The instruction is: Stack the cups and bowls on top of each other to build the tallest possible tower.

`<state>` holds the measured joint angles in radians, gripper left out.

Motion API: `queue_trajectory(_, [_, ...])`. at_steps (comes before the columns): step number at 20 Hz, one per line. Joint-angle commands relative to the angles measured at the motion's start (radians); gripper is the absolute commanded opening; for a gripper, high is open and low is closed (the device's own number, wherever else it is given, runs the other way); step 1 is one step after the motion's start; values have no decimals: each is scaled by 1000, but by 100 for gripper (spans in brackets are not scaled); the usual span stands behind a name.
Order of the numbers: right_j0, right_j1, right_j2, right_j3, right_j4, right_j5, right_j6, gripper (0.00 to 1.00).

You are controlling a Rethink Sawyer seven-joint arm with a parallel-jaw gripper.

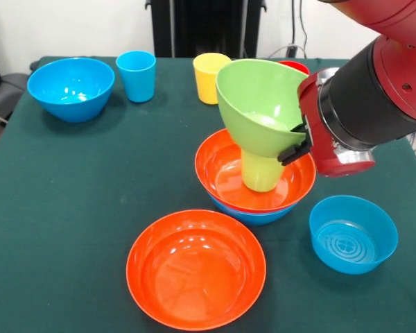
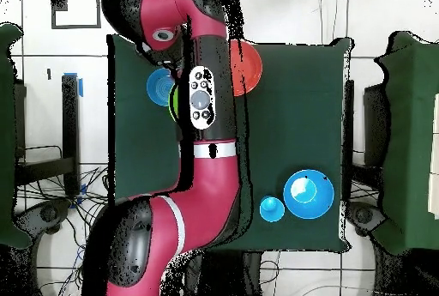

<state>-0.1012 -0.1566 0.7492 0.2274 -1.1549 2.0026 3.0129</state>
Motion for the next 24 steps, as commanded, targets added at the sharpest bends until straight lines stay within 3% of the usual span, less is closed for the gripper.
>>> queue_trajectory(1, [21,3,-70,110,80,-33,255,0])
queue_trajectory(12, [37,17,-165,154,203,-90,282,0])
queue_trajectory(24, [48,29,-251,164,290,-129,282,0])
